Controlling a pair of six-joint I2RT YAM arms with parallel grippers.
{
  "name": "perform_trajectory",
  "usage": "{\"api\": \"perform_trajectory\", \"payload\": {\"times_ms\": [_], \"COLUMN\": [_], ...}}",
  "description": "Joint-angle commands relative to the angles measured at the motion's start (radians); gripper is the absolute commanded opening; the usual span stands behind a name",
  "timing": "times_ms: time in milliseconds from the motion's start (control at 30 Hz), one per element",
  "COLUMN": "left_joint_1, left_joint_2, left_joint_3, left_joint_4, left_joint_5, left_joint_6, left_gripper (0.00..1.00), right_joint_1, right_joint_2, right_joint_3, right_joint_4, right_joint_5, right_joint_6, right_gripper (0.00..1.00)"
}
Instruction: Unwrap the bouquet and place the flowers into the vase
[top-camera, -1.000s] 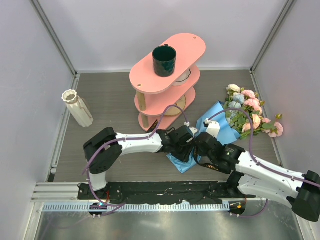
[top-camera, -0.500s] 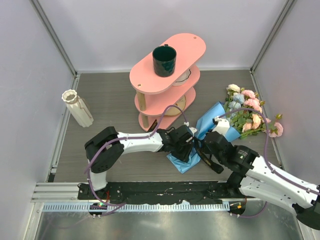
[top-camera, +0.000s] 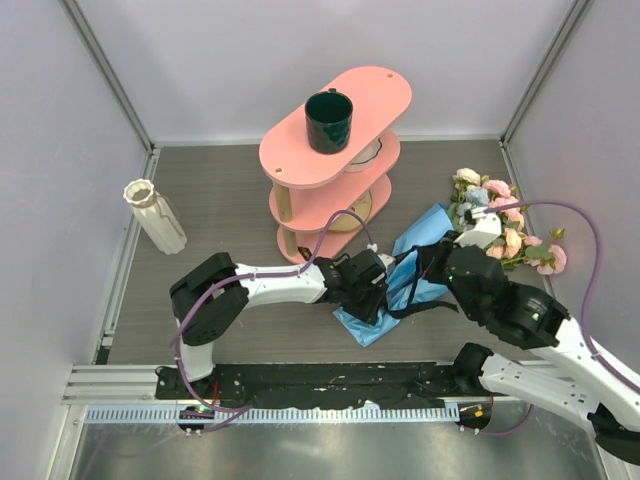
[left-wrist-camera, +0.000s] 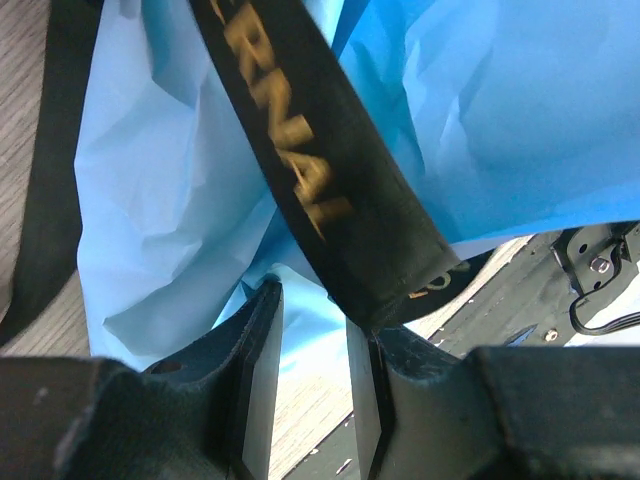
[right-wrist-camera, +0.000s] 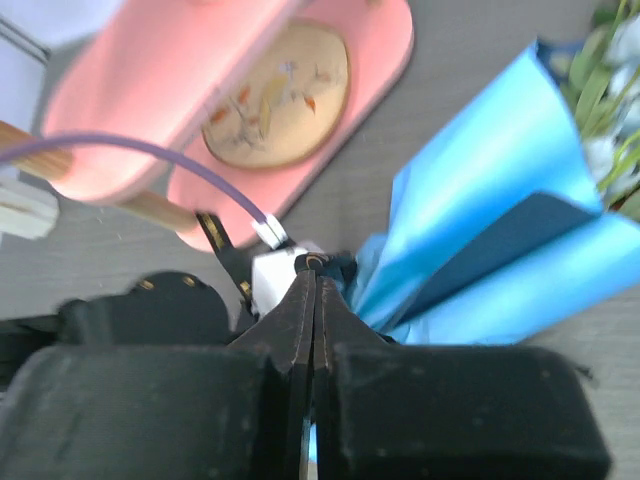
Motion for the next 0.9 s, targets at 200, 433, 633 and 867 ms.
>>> {"api": "perform_trajectory", "payload": {"times_ms": [200,433,633,867], "left_joint_1": [0.004,0.004,0.004,0.006], "left_joint_2": [0.001,-0.003,-0.008,-0.006], "left_joint_3": [0.019,0.019,0.017,0.017], "left_joint_4": [-0.012,-0.01,-0.009,-0.009], "left_joint_5": [0.001,0.009,0.006,0.0], "left_joint_6": [0.005,0.002,0.004,0.007], "left_gripper": [0.36,0.36,0.35,0.36], "right_joint_1": [-0.003,-0.005,-0.003,-0.002], "right_joint_2": [0.06,0.145,0.123,0.021], "right_joint_3": [0.47,0.852,1.038,1.063], "right_joint_4": [0.062,0.132,0.217,0.281], "right_joint_5": [0.201,0.176,0.171,0.25], "right_joint_6": [-0.297,-0.485,-0.581,-0.673], "right_gripper": [0.01,0.01,0.01,0.01]}}
